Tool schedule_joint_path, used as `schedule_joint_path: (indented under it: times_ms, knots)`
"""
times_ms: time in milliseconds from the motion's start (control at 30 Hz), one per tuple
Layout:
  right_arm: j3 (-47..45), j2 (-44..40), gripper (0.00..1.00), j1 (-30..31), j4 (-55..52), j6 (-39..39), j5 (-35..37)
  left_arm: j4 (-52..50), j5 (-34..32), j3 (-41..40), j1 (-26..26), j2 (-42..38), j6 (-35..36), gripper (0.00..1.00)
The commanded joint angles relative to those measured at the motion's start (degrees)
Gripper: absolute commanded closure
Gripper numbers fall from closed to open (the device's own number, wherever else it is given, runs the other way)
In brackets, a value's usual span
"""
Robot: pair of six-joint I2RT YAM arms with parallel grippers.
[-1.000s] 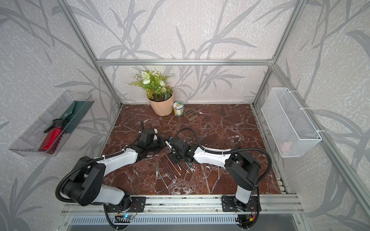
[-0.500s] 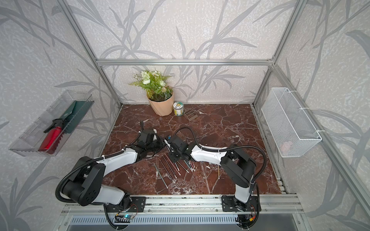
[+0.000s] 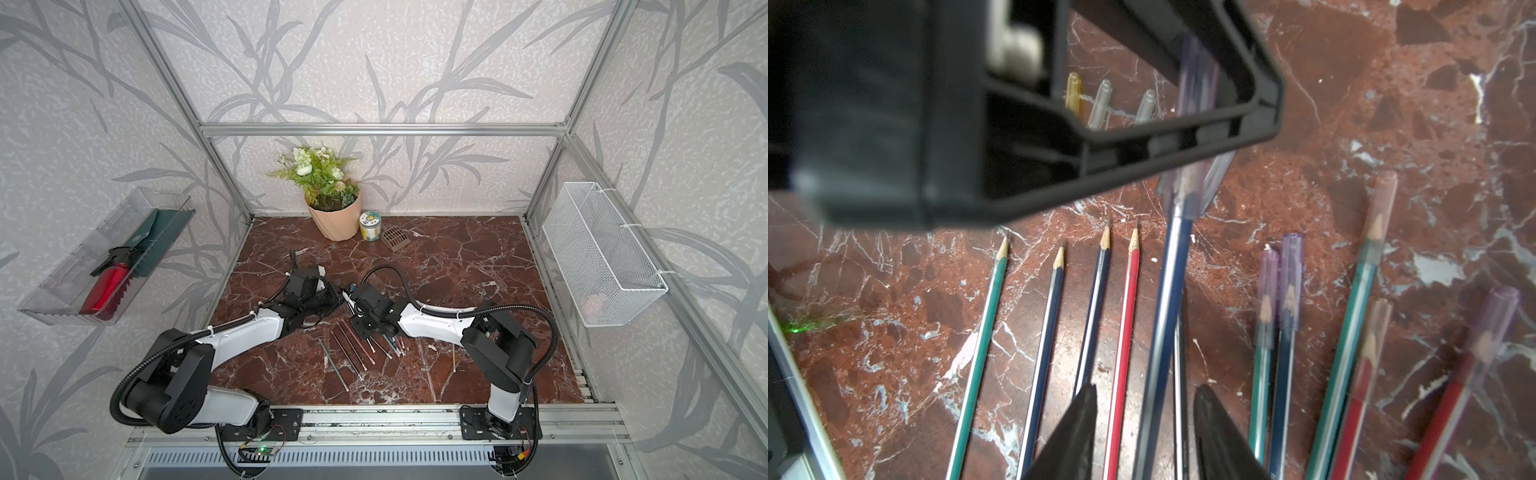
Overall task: Remove the protective cover of the pencils
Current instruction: Remove the protective sleeve from the pencil, then place the pencil at the center of the board.
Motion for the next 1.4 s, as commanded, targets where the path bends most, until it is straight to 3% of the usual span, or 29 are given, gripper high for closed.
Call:
schedule_joint_path:
  times_ms: [0,133,233,467,700,867,1167,1367]
  knots:
    - [2.5,1.7,0.7,0.2,-1.7,0.0,0.0,1.0,0.4,-0.4,-0.1,-1.6,-0.6,1.0]
    - [2.3,0.8,0.94,0.2,-2.3,-0.3,0.1,1.0,0.2,-0.4,-0.2,-1.7,-0.4,1.0]
    - [1.1,-0.7,1.0,0.2,-2.9,-1.0,0.5,0.9,-0.5,-0.1,0.0,-1.5,0.3,1.0]
    - [-2.9,-3.3,1.0,0.2,-5.3,-2.3,5.3,-1.3,-3.7,3.1,1.0,1.4,2.5,1.0]
    - [-6.2,-4.7,1.0,0.2,-5.2,-2.8,5.7,-0.7,-2.6,5.4,4.0,4.1,2.4,1.0]
    - [-4.2,-2.4,1.0,0.2,-5.9,-3.4,5.7,-0.1,-0.3,7.4,3.3,7.6,2.4,1.0]
    - [1.6,3.4,1.0,0.2,-10.9,-3.5,6.5,-7.9,-1.9,11.5,2.3,13.1,3.5,1.0]
    - [1.9,4.3,0.92,0.2,-11.0,-3.3,6.0,-9.0,-1.1,12.6,1.7,15.9,3.8,1.0]
